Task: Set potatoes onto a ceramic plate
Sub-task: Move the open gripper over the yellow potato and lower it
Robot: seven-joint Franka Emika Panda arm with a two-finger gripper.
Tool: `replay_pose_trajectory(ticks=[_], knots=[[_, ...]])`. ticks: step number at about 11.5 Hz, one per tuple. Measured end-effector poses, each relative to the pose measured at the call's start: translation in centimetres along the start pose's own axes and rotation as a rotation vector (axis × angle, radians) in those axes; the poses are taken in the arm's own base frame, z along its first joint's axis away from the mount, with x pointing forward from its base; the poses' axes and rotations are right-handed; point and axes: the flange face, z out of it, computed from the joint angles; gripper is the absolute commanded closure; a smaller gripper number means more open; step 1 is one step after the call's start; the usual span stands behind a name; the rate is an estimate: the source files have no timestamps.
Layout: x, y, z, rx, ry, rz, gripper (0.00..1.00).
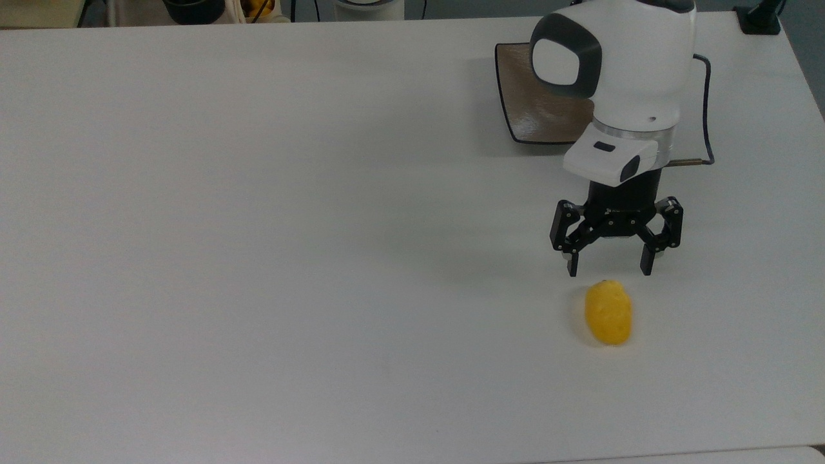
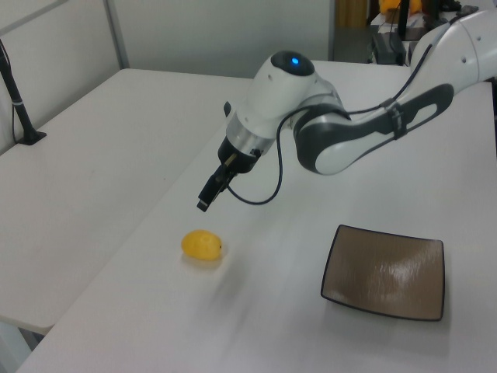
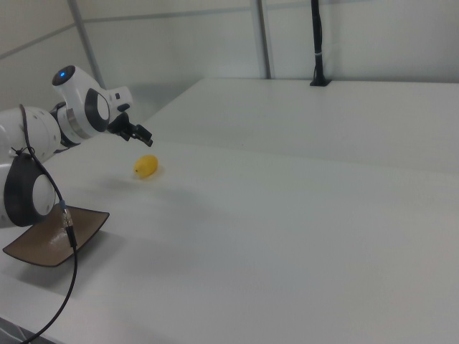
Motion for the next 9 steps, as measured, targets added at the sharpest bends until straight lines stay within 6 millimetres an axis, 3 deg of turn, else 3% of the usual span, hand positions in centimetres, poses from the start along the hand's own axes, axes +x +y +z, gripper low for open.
replay_pose_trajectory(ticks=[4, 9], knots=[[-1.8, -1.1, 3.4, 0.013, 0.06, -0.022, 0.0], [-2.8, -0.9, 7.3, 0.01, 0.081, -0.034, 0.0]])
